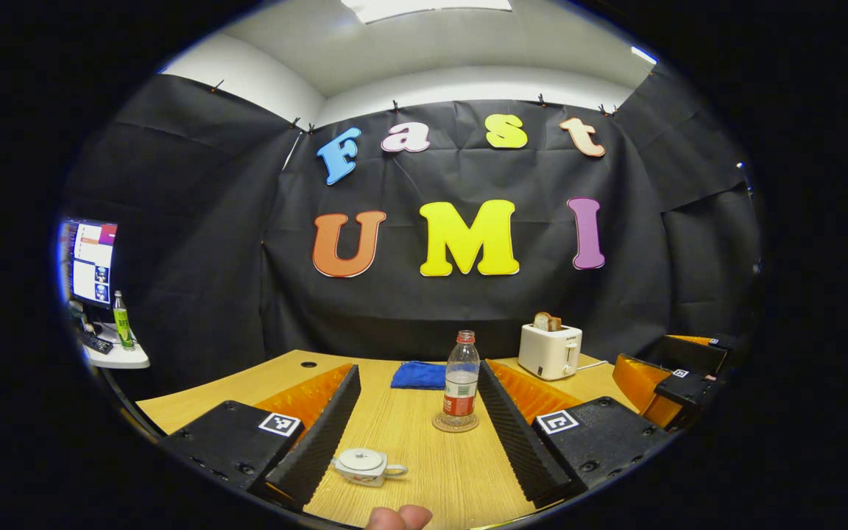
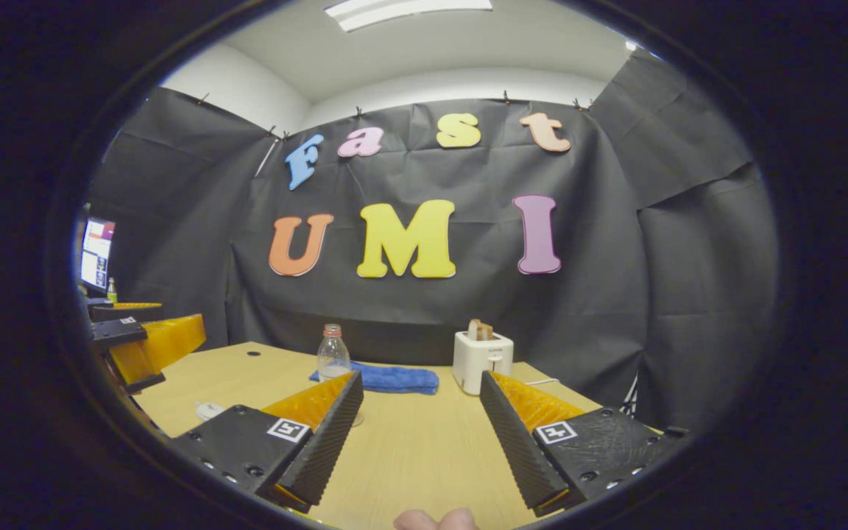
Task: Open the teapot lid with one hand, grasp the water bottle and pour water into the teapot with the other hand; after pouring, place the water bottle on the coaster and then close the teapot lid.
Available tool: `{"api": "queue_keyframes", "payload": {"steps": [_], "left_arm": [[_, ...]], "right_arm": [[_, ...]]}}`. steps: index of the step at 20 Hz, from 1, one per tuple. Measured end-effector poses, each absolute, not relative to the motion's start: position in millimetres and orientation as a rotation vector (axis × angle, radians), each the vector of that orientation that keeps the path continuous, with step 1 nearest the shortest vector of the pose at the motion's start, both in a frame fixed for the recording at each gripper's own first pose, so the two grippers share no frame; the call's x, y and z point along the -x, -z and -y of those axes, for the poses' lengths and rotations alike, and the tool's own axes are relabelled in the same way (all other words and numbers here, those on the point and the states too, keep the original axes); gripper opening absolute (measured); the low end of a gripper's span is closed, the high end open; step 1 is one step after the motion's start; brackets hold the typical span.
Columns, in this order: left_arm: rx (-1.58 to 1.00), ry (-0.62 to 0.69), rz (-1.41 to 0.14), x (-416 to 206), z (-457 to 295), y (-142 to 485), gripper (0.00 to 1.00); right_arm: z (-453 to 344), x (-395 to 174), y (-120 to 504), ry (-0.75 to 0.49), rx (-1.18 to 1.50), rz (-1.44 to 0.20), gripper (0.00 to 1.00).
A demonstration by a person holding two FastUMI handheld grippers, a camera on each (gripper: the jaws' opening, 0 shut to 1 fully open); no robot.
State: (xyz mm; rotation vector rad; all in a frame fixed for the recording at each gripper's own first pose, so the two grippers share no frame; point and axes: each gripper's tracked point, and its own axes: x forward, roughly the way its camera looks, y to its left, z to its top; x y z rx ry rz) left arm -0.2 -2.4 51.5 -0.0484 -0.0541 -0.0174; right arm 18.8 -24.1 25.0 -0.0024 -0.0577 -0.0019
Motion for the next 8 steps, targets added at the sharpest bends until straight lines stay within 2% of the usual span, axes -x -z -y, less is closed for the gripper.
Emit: {"api": "queue_keyframes", "payload": {"steps": [4,6,7,8], "left_arm": [[0.061,0.019,0.065,1.6,-0.5,-54.3,1.0],[0.06,0.027,0.069,1.3,1.0,-55.2,1.0],[0.061,0.028,0.073,2.2,-0.3,-56.4,1.0],[0.061,0.027,0.078,1.9,-0.9,-57.7,1.0]], "right_arm": [[18.1,-19.0,-27.9,-0.004,-0.011,0.061,0.98],[16.5,-18.2,-27.8,0.001,-0.002,0.063,0.93],[15.8,-18.0,-29.6,0.007,0.007,0.066,0.95],[15.1,-17.7,-31.6,0.007,0.013,0.07,0.93]]}}
